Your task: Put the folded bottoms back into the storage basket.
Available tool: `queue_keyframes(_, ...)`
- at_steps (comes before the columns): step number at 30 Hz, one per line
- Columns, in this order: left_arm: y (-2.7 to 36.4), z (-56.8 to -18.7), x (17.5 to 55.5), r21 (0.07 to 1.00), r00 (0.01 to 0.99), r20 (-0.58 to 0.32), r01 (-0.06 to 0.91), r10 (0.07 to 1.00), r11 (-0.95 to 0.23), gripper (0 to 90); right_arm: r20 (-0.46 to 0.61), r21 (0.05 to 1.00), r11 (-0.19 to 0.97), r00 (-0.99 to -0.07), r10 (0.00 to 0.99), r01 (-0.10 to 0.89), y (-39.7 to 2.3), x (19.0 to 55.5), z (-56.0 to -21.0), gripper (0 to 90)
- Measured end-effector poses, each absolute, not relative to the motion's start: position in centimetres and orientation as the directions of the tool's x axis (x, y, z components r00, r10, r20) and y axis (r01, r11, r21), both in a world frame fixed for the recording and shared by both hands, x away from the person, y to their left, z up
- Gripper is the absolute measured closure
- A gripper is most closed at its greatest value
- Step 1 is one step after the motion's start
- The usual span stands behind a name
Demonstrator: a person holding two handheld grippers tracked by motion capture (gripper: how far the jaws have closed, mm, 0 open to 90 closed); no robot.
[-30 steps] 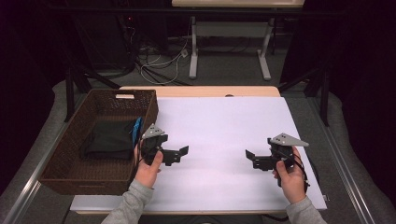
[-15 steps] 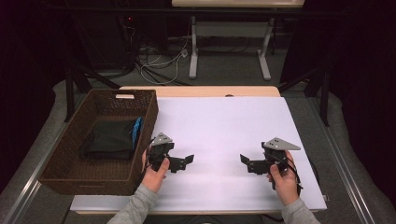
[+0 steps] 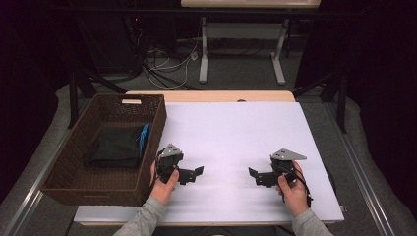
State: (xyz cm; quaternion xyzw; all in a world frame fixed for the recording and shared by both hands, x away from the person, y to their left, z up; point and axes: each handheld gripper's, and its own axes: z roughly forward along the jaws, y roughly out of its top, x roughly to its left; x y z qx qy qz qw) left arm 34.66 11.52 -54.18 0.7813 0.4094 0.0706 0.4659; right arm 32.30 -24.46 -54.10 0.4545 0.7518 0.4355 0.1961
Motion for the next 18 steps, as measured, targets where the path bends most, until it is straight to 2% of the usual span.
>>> queue_keyframes(18,10.8,-55.2,34.5,0.758,0.658,-0.274,0.597,0.701,-0.263,0.1,0.086,0.815,0.242,-0.523,0.848,0.526,-23.9,32.1,-55.4,0.0)
